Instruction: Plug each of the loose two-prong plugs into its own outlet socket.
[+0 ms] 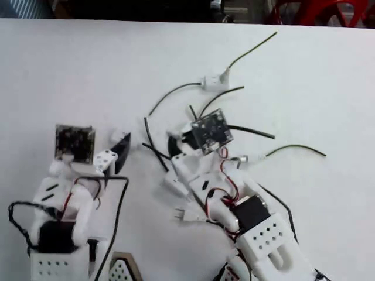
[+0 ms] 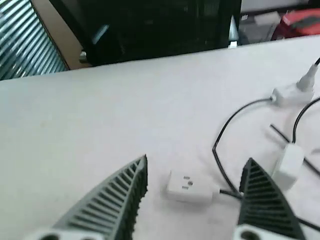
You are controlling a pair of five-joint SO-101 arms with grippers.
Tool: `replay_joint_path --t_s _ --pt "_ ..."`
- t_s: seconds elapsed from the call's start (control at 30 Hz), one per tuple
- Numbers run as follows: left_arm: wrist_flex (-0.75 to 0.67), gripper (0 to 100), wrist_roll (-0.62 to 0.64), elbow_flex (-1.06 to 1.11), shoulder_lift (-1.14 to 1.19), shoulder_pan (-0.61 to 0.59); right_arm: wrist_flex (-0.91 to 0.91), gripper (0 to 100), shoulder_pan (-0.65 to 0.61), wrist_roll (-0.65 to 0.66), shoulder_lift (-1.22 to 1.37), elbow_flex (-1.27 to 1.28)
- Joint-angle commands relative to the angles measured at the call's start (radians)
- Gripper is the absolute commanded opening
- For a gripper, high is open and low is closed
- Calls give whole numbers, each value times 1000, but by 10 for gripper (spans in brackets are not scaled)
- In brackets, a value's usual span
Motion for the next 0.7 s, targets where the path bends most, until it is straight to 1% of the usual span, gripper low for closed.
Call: replay_joint_path --t_s 0.0,0.13,0.27,0.33,0.5,0.67 --pt "6 305 -124 -120 283 -45 -54 17 93 -17 -7 -8" --pt "49 305 -273 -270 570 -31 -90 17 196 -97 -7 -8" --pt "143 303 -473 -420 794 28 -154 17 332 -167 -7 -8" --pt "173 305 -535 -477 875 67 -185 17 398 -210 -7 -8" --pt "198 306 -638 -545 987 189 -225 17 501 -270 -7 -8" --pt "196 306 -730 -543 995 371 -254 17 588 -319 -7 -8"
